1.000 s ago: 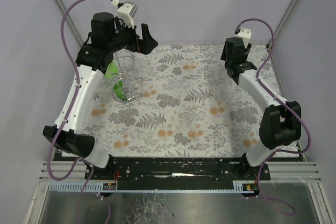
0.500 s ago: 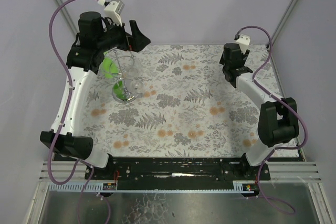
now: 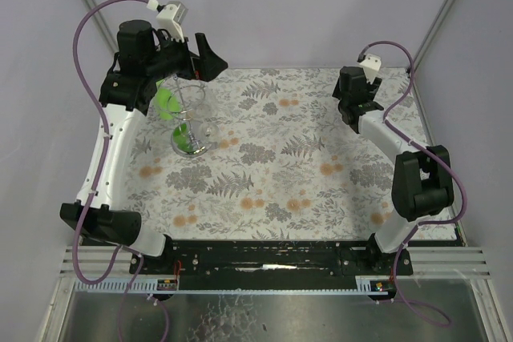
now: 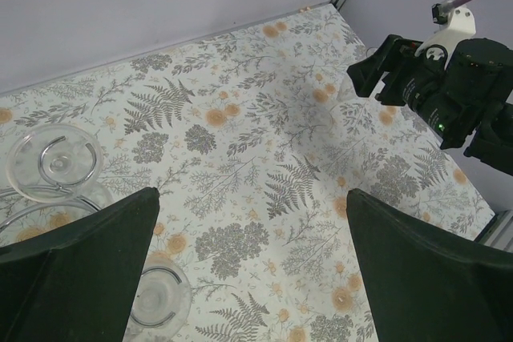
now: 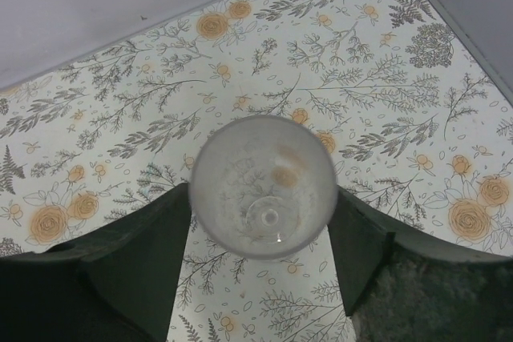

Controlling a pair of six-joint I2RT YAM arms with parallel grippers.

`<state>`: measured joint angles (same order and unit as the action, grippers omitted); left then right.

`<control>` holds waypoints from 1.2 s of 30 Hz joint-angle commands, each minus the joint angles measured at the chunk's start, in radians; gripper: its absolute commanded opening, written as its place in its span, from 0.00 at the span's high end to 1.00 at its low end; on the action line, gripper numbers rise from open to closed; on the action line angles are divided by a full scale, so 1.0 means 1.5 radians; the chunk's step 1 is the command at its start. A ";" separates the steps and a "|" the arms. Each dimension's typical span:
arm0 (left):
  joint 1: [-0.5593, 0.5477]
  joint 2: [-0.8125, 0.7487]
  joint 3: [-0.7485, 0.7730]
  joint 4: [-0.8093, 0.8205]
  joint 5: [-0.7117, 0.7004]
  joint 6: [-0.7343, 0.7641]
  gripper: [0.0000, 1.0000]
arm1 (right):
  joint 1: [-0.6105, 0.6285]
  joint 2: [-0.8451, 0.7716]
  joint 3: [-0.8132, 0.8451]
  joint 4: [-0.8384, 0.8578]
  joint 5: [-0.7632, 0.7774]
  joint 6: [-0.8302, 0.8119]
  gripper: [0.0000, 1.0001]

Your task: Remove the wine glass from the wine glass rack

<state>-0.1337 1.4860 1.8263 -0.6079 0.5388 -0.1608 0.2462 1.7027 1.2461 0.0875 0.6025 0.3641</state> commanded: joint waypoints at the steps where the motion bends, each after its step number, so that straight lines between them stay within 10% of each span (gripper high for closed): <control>1: 0.007 -0.019 -0.006 -0.004 0.012 -0.005 0.01 | 0.006 -0.012 0.025 0.001 0.020 0.013 0.22; 9: 0.007 -0.022 -0.010 0.001 0.014 -0.008 0.01 | 0.006 -0.050 0.053 -0.004 0.027 -0.011 0.01; 36: 0.354 -0.036 -0.121 0.133 0.056 -0.229 0.00 | 0.005 -0.206 0.244 -0.213 -0.146 -0.041 0.01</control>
<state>0.3546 1.5017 1.7401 -0.5560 0.6071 -0.3798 0.2470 1.3796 1.5288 -0.1478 0.4889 0.2729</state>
